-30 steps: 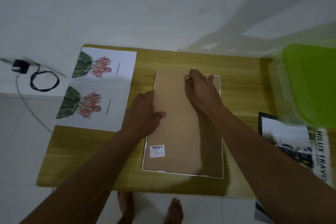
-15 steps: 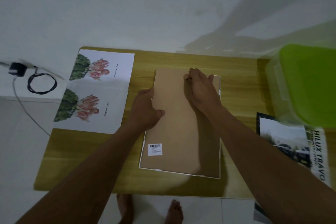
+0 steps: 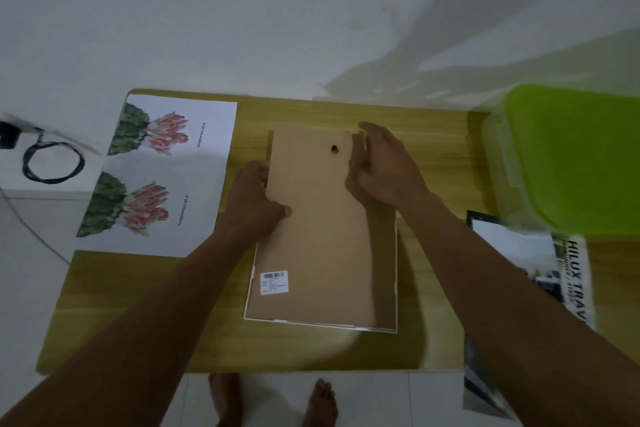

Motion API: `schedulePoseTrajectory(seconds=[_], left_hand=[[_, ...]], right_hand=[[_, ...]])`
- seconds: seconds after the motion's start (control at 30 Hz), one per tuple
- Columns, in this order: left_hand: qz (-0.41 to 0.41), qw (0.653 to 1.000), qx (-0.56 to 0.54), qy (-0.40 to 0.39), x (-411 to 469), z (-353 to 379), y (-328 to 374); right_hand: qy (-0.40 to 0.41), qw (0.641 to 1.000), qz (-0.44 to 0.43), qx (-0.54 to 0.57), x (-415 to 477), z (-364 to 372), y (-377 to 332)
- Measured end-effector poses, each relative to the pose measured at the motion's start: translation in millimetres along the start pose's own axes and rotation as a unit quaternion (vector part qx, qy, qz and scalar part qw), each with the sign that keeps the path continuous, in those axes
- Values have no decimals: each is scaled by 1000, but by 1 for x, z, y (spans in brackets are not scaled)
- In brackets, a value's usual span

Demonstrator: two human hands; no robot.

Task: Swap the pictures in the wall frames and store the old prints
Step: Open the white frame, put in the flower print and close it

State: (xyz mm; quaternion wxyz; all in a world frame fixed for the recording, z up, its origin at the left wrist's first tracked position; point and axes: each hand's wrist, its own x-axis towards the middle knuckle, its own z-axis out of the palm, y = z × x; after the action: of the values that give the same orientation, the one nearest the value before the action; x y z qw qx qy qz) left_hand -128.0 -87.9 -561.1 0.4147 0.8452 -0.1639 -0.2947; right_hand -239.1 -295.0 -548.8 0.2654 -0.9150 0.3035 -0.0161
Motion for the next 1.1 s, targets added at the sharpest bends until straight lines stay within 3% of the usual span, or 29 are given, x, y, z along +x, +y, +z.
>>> schedulePoseTrajectory(seconds=[0.17,0.37,0.57,0.67,0.8,0.97,1.1], left_hand=[[25,1000,-3,2,-2,1,0],[73,997,-4,-4,-8,3,7],[93,996,5,-12,-12,3,8],[102,995,9,-15,-12,3,9],[98,995,13,-25,-9,-2,10],[85,995,20,-43,-9,-3,8],[67,996,37,-34,-6,-8,4]], right_hand=[[-35,995,89,-30,-6,-7,26],[-42,984,156,72,-13,-13,28],[-40,982,167,75,-18,-23,25],[4,978,168,121,-20,-24,24],[-8,937,149,317,-25,-27,18],[19,892,177,415,-46,-16,17],[-52,873,161,457,-53,-15,25]])
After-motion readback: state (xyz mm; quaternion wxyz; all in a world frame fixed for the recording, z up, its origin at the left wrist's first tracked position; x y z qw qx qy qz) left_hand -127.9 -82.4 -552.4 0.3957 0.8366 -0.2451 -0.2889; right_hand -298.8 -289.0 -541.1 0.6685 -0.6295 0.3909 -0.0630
